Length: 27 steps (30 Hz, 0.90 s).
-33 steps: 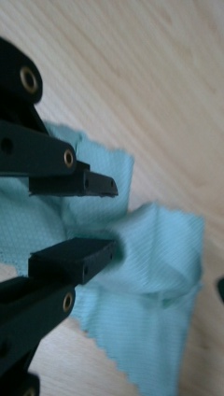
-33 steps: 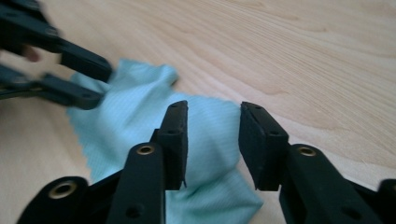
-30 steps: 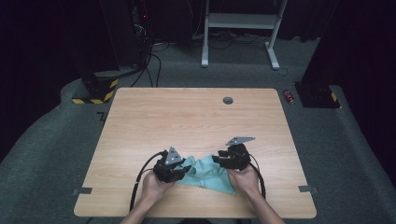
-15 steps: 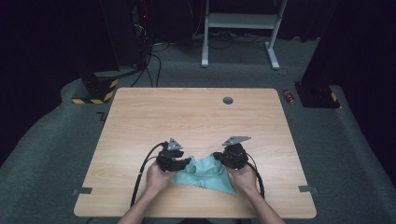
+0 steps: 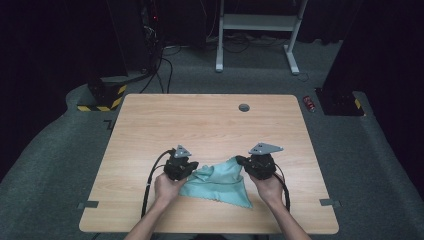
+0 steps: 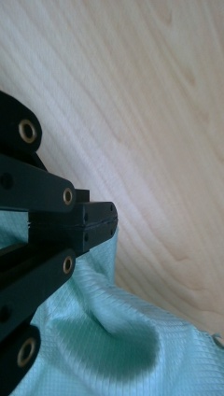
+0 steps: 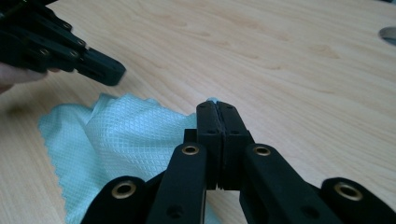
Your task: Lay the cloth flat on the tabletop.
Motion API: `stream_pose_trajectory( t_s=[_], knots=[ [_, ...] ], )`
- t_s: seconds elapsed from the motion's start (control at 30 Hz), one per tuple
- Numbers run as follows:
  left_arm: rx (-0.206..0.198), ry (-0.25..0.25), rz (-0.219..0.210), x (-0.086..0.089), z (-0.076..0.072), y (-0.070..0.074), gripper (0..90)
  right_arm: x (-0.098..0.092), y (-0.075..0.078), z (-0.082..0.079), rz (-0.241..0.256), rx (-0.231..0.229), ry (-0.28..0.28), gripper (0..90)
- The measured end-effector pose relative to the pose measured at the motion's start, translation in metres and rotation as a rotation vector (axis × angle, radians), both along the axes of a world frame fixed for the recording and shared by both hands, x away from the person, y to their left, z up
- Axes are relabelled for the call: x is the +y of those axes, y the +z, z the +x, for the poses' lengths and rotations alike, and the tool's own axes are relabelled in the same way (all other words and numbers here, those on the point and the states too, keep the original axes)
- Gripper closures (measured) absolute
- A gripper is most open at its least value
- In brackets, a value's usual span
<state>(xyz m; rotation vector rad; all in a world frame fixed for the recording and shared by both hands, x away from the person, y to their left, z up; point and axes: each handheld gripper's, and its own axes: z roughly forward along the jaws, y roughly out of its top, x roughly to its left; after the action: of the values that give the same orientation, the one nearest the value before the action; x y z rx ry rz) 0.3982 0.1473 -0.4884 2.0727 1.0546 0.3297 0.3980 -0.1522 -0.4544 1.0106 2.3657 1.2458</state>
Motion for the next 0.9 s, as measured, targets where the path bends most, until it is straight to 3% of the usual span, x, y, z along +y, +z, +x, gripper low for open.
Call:
stream_pose_trajectory(
  t_s=[0.1, 0.17, 0.27, 0.37, 0.53, 0.63, 0.67, 0.73, 0.9],
  knots=[
    [-0.021, -0.007, -0.007, 0.002, 0.001, 0.009, 90.0, -0.003, 0.004, 0.001, -0.01, -0.016, -0.009, 89.1],
    [-0.012, -0.03, -0.004, 0.0, 0.002, 0.011, 88.7, -0.003, 0.004, 0.001, -0.028, -0.027, -0.021, 89.1],
    [-0.002, -0.064, 0.009, -0.008, 0.003, 0.006, 69.2, -0.006, 0.0, 0.003, -0.044, -0.024, -0.04, 89.1],
    [0.028, -0.082, 0.018, -0.019, 0.006, -0.002, 60.6, -0.008, -0.004, 0.003, -0.046, -0.012, -0.044, 89.1],
    [0.075, -0.134, 0.071, -0.036, 0.012, -0.01, 63.8, -0.009, -0.002, 0.002, -0.037, -0.016, -0.042, 89.1],
    [0.084, -0.14, 0.102, -0.041, 0.014, -0.01, 77.1, -0.008, 0.001, 0.003, -0.036, -0.025, -0.041, 89.1],
    [0.076, -0.135, 0.102, -0.041, 0.014, -0.009, 85.6, -0.007, 0.003, 0.003, -0.037, -0.031, -0.039, 89.1],
    [0.063, -0.111, 0.103, -0.038, 0.016, -0.004, 89.2, -0.005, 0.006, 0.004, -0.043, -0.037, -0.037, 89.1],
    [-0.077, -0.03, 0.105, -0.023, 0.01, 0.033, 89.6, 0.002, 0.02, 0.004, -0.044, -0.075, -0.03, 89.1]
  ],
)
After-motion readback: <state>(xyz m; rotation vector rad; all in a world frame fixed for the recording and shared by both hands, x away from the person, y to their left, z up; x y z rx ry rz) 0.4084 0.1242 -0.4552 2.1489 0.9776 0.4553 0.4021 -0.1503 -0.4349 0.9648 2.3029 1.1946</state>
